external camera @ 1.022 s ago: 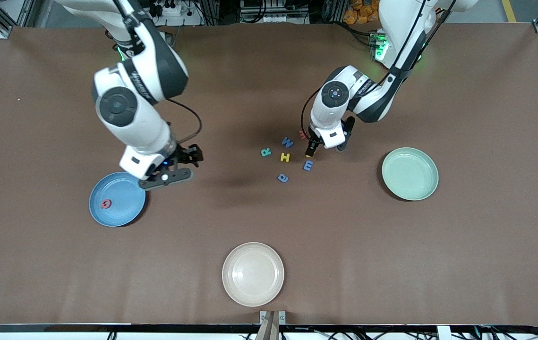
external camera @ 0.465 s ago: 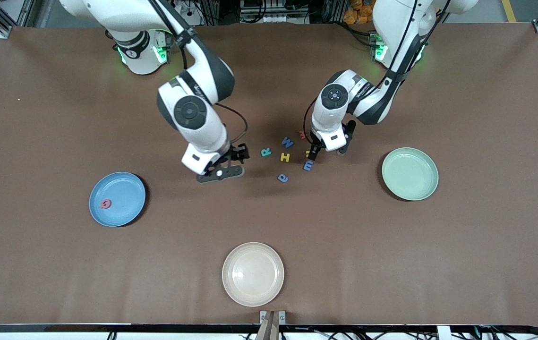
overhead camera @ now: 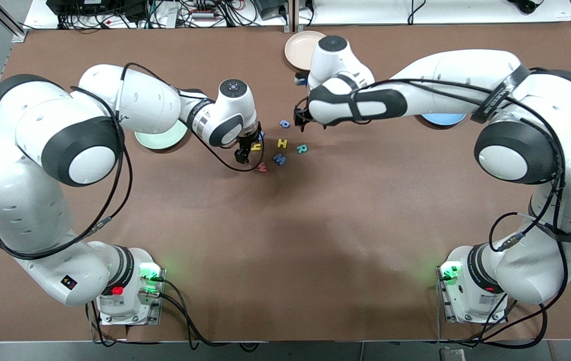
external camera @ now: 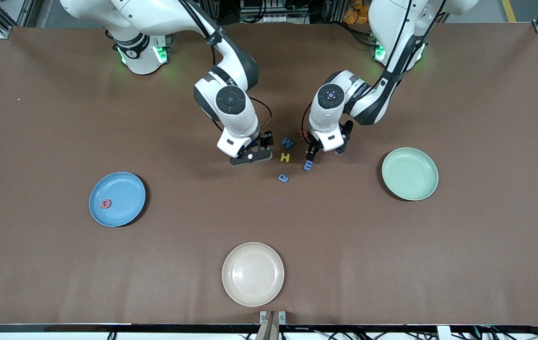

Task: Sort uppercase to blue plate, lowercase to green plate
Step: 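Grasp the yellow h with the left gripper while the right grasps teal R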

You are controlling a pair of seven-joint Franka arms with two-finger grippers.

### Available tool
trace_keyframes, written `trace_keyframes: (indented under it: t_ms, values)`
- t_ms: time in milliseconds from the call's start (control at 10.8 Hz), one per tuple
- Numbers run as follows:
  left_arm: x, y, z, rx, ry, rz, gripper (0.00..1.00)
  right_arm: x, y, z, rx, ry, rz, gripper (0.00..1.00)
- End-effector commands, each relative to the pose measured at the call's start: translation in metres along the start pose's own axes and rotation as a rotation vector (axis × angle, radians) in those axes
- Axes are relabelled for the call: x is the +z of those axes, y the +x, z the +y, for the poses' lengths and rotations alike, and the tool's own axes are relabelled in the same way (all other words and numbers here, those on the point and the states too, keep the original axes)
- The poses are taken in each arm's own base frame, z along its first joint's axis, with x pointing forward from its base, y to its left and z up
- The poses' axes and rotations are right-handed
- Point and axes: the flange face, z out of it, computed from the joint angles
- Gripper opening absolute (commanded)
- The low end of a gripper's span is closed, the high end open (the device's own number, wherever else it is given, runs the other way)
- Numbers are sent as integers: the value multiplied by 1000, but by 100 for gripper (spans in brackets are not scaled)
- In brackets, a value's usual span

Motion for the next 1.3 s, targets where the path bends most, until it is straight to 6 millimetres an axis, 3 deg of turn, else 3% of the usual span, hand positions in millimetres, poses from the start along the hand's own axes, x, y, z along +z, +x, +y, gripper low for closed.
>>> trace_keyframes:
  t_ms: [0,372,836,1208]
  values:
    - [-3,-4,11,-10,-30,11,90,26,-14,-23,21,9,14,79]
    - [0,-4,15,-16,-32,14,89,56,-23,-33,16,-38,60,76]
    - [1,-14,12,-19,-32,13,79,71,-26,-35,2,-47,81,68]
    - [4,-13,12,-17,-34,13,77,78,-28,-34,-20,-74,91,62]
